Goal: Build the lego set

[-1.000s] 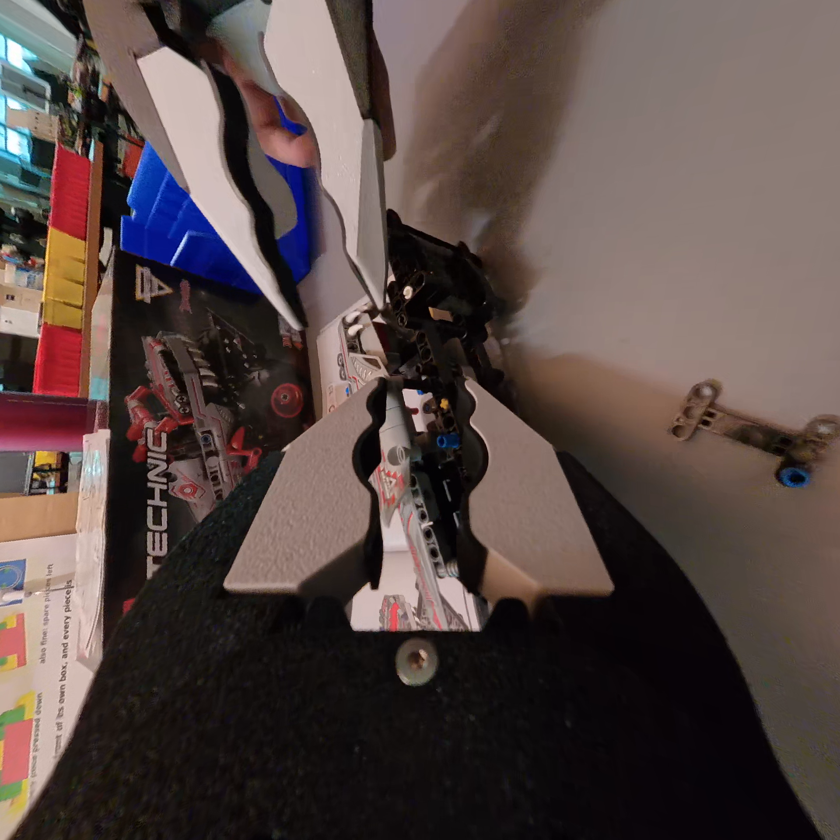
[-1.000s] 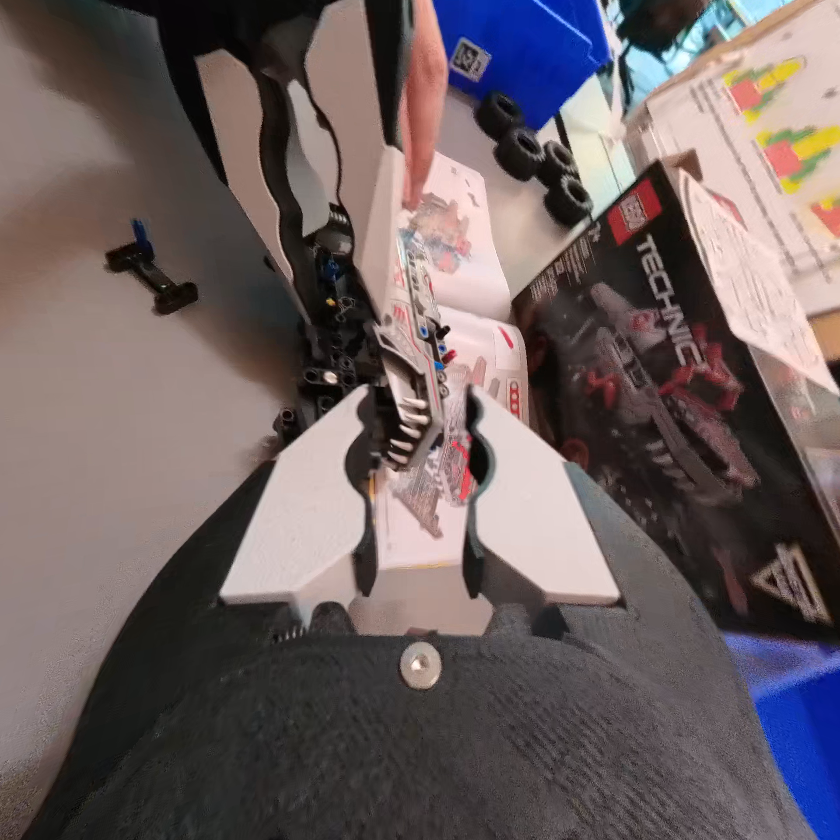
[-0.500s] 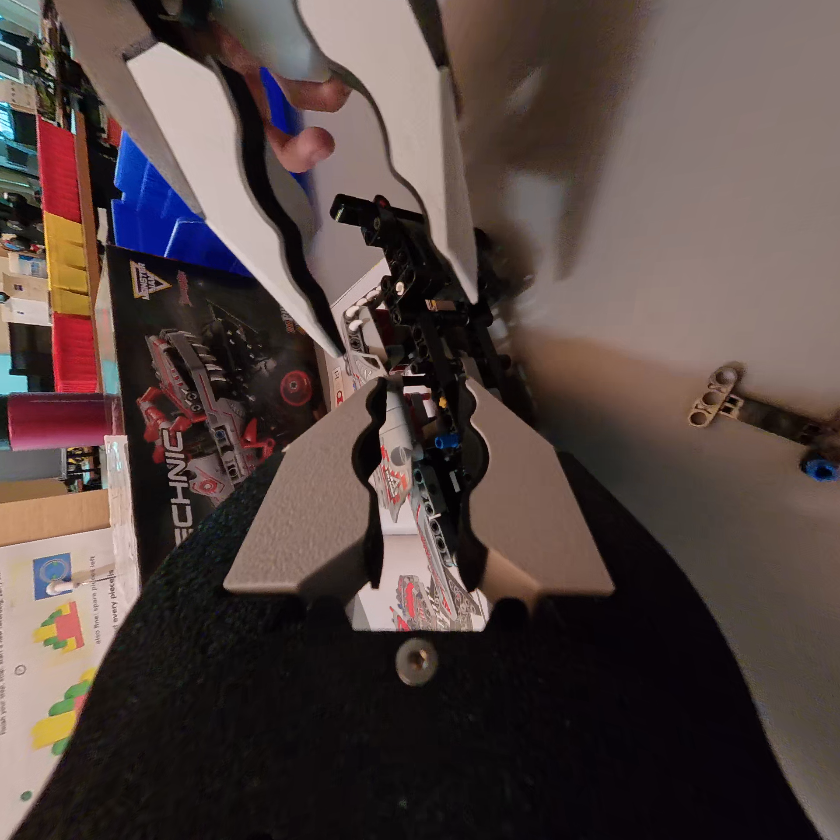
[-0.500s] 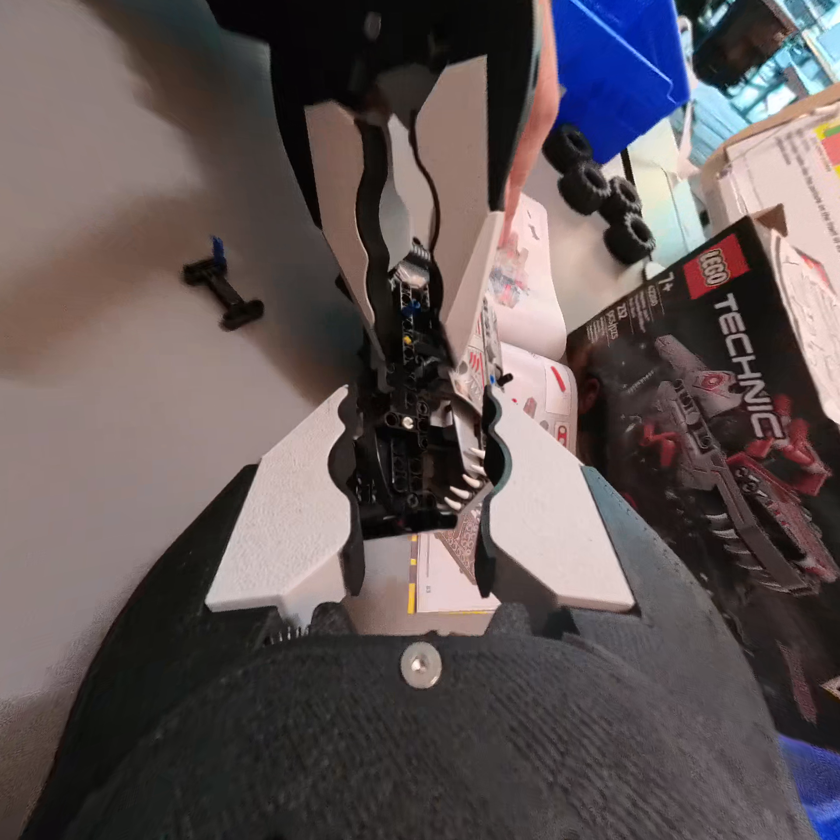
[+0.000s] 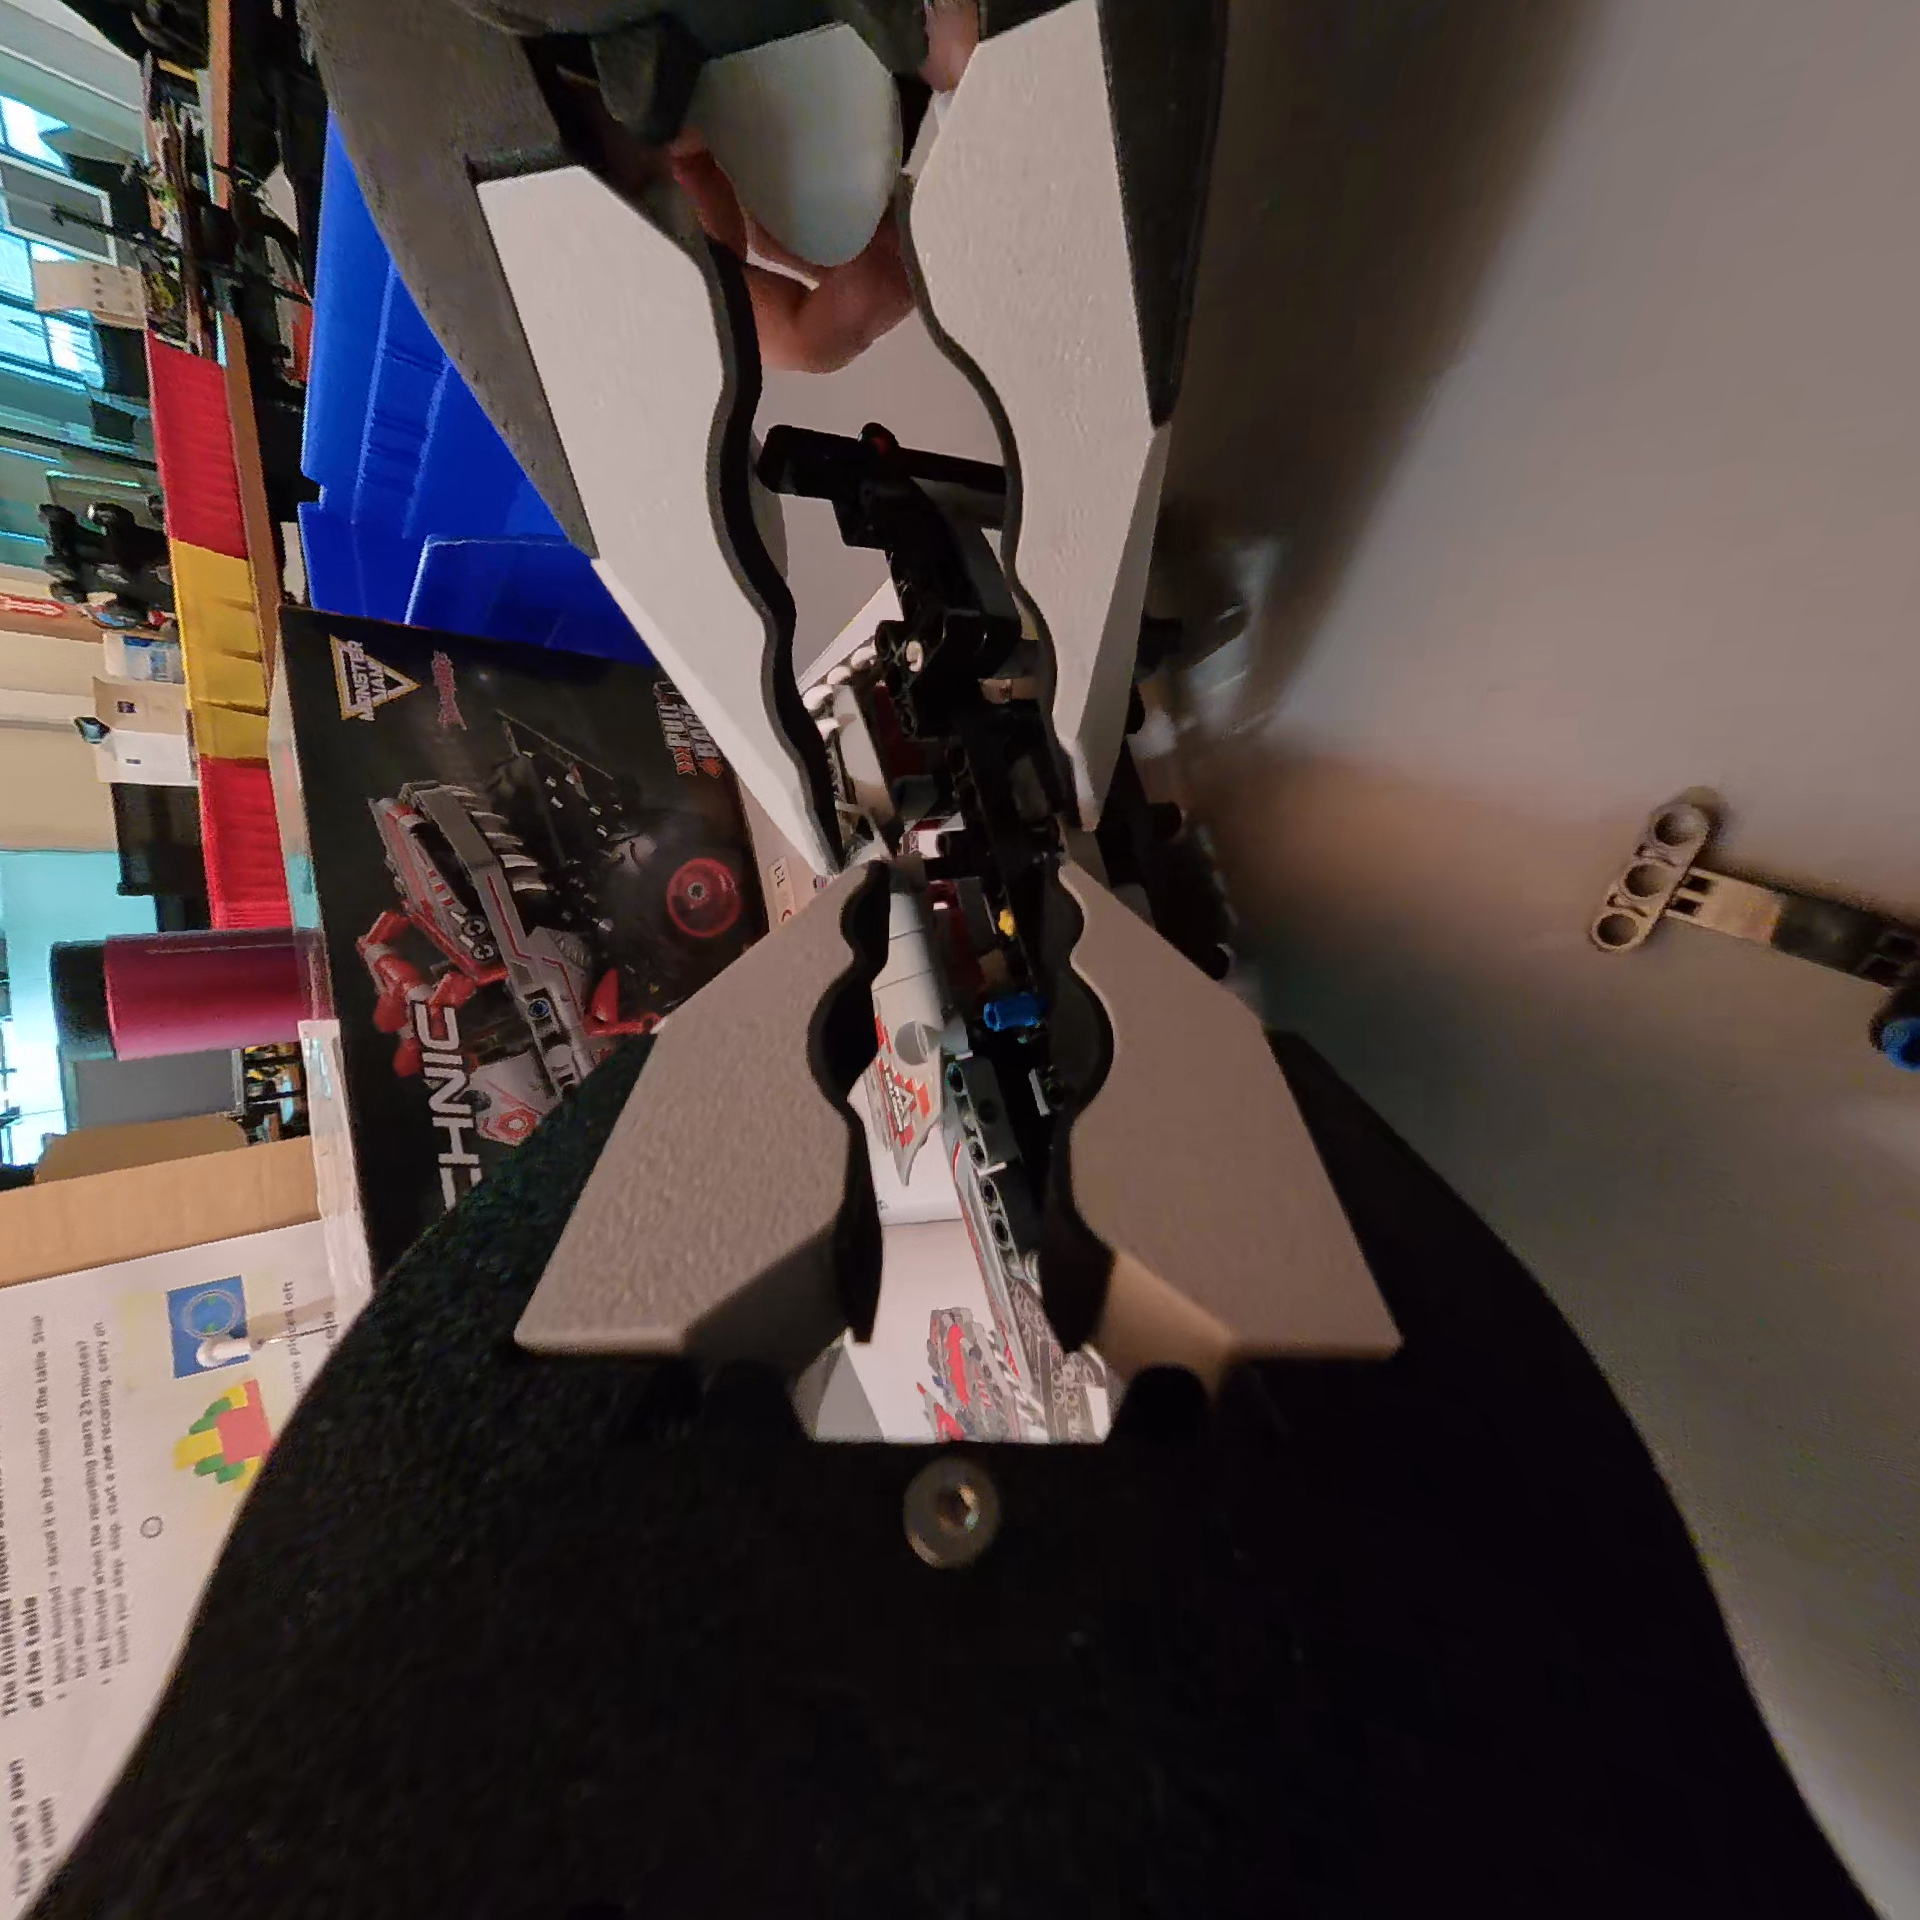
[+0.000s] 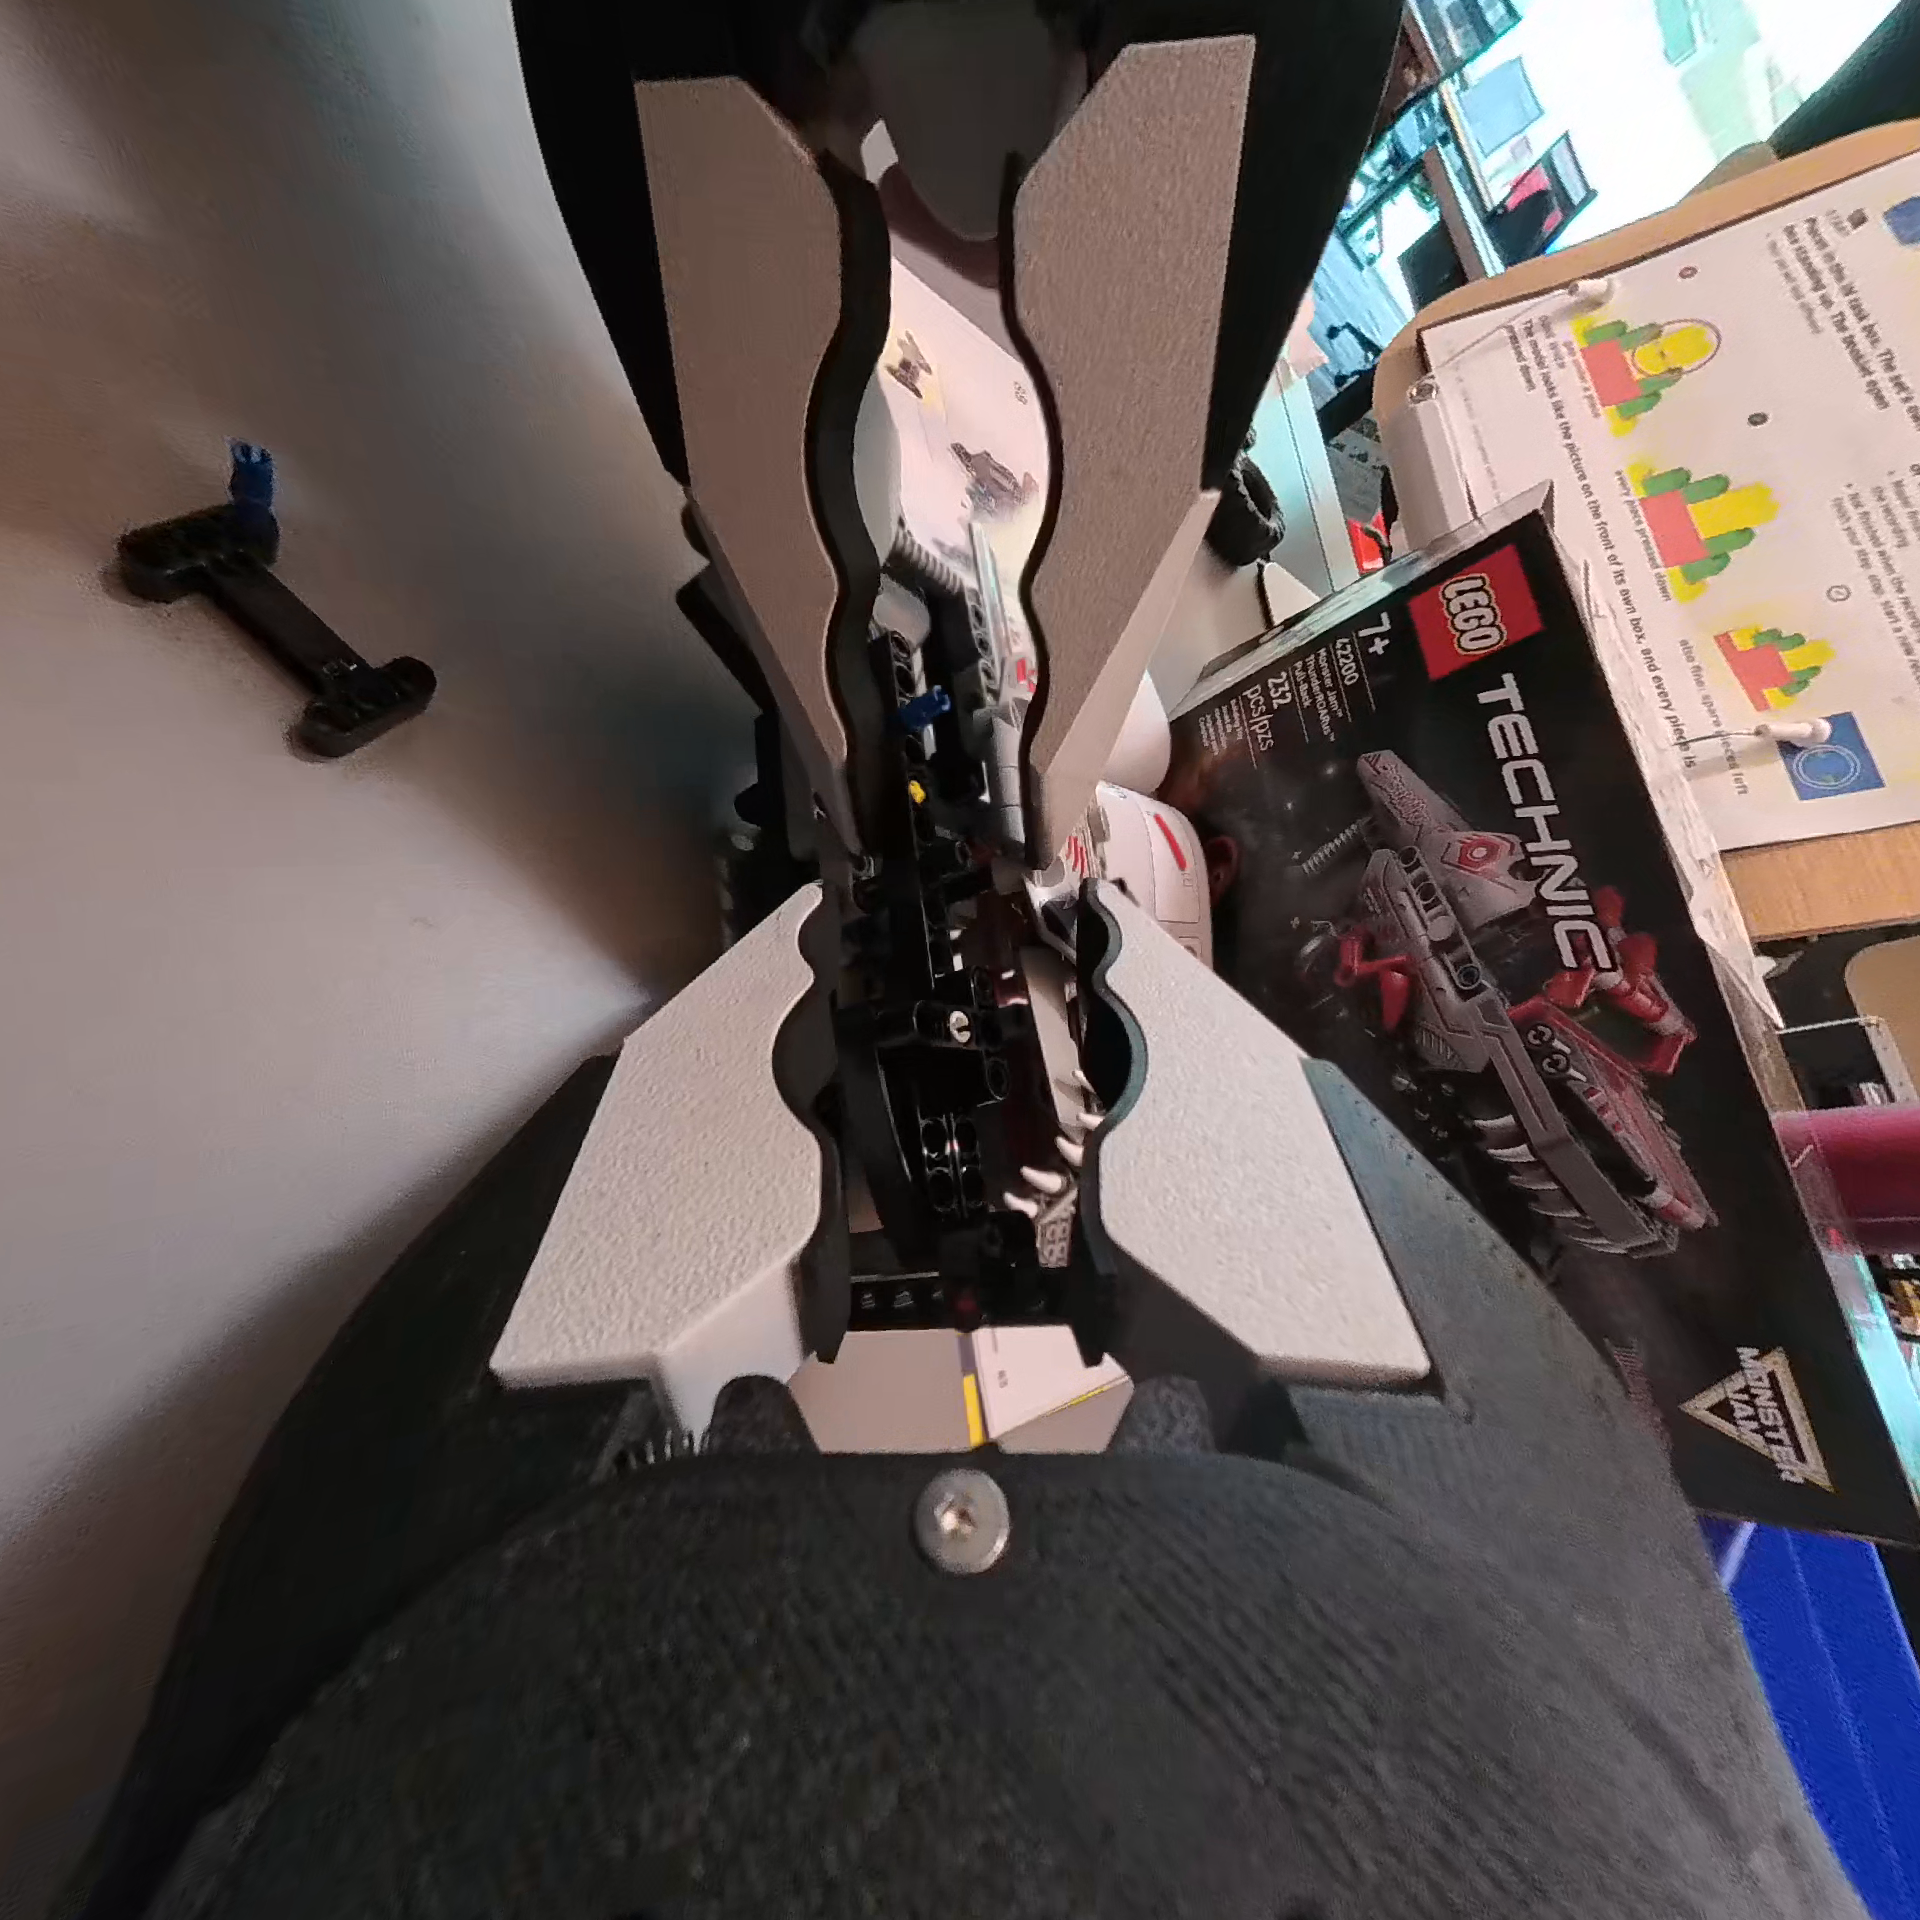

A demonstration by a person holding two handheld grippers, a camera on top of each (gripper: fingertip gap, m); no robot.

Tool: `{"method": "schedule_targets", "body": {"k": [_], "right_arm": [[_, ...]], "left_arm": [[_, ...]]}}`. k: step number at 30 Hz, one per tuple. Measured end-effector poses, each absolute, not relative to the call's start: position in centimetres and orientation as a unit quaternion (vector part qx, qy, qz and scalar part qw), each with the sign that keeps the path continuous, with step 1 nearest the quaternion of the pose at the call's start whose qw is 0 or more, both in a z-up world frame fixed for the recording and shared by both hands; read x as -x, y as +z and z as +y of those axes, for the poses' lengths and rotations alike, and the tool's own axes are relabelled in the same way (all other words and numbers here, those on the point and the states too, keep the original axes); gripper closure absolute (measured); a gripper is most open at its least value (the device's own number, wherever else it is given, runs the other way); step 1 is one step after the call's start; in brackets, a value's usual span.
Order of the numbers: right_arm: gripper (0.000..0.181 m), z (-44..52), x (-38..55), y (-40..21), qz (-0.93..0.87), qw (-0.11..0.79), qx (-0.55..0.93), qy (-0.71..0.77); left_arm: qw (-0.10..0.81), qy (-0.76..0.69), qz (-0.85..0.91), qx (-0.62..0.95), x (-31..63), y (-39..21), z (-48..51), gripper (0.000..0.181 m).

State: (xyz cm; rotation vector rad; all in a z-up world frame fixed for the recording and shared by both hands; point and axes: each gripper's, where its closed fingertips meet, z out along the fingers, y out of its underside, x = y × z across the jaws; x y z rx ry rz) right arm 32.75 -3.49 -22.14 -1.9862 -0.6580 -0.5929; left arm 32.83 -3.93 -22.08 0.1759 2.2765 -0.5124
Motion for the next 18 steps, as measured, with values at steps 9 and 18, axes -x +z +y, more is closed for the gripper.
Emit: {"method": "schedule_targets", "body": {"k": [9, 18], "right_arm": [[0.139, -3.47, -32.57, -22.09, -0.268, 0.465, 0.807, -0.246], [0.14, -3.47, -32.54, -22.07, -0.267, 0.467, 0.806, -0.246]], "left_arm": [[0.417, -0.177, 0.887, -0.095, -32.6, -21.97, -4.04, 0.156], [0.408, -0.193, 0.889, -0.079, -32.4, -21.9, -4.08, 0.155]]}}
